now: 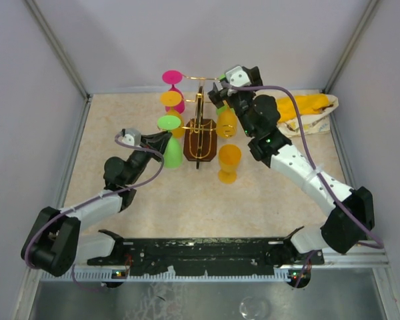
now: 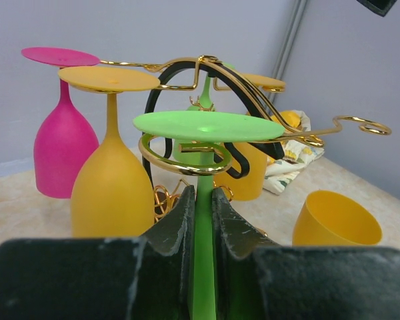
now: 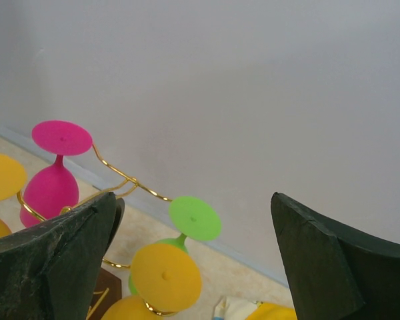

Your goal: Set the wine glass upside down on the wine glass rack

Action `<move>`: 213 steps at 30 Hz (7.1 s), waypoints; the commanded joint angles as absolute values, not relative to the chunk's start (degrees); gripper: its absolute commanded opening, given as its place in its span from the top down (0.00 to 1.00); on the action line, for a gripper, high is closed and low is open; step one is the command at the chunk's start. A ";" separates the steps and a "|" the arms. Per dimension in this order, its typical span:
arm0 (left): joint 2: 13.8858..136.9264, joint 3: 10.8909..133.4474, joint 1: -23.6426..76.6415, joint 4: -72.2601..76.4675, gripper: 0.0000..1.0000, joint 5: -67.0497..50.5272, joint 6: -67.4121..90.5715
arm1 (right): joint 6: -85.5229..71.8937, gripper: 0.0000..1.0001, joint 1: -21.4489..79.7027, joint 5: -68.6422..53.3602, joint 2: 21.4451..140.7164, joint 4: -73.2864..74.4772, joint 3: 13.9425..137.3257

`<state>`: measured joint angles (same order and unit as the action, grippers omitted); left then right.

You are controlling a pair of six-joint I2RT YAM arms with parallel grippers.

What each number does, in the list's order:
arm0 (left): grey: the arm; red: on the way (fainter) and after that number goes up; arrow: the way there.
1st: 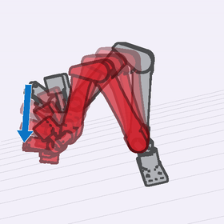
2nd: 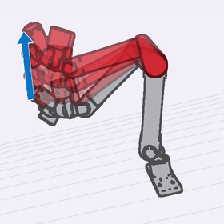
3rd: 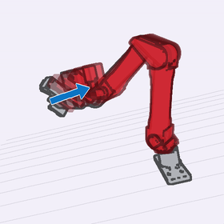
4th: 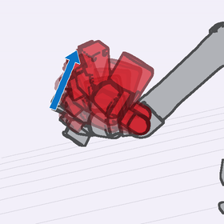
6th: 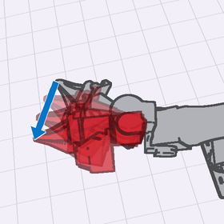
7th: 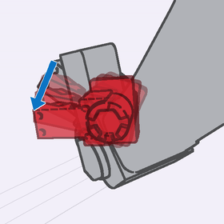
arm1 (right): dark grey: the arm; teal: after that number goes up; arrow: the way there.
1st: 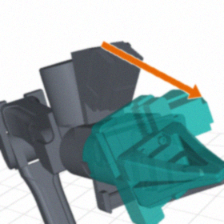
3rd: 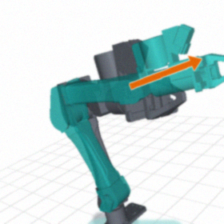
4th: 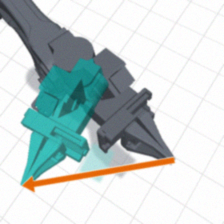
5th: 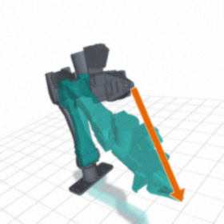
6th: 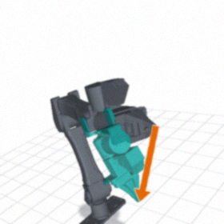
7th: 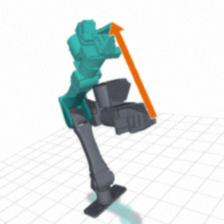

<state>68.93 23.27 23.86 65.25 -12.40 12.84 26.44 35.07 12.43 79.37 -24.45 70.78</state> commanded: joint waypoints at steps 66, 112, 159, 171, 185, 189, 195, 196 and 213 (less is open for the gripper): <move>53.77 24.25 24.24 35.08 0.36 -20.20 4.77 | -0.96 0.02 21.75 23.62 73.52 8.54 83.16; 55.12 54.22 24.32 19.38 0.38 -27.27 -1.48 | -21.74 0.18 20.91 -4.05 68.13 27.94 58.42; 84.51 64.79 49.45 -2.81 0.36 -36.36 -26.79 | -15.10 0.05 11.69 6.24 74.40 34.05 75.94; 83.19 63.76 49.40 -3.81 0.36 -32.56 -25.95 | -13.74 0.12 17.71 -10.99 71.90 37.12 69.19; 83.52 64.56 49.40 -4.68 0.36 -31.70 -26.32 | -13.45 0.23 20.42 -7.88 76.03 34.89 66.38; 83.63 64.68 49.41 -4.66 0.36 -31.41 -26.19 | -13.79 0.27 21.36 -7.81 77.26 33.42 65.69; 83.84 64.74 49.42 -4.60 0.36 -31.32 -26.04 | -13.89 0.36 21.97 -7.23 78.55 32.75 65.36; 83.89 64.84 49.44 -4.57 0.36 -31.29 -26.02 | -13.89 0.38 21.95 -7.14 78.69 32.63 65.31; 85.37 67.93 49.40 -2.13 0.35 -33.74 -23.93 | -10.76 1.00 21.97 7.65 77.76 39.46 68.86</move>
<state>84.86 65.06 49.15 -4.29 -32.40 -25.52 -13.10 21.65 -1.52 79.05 36.16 65.19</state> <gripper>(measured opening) 0.646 0.009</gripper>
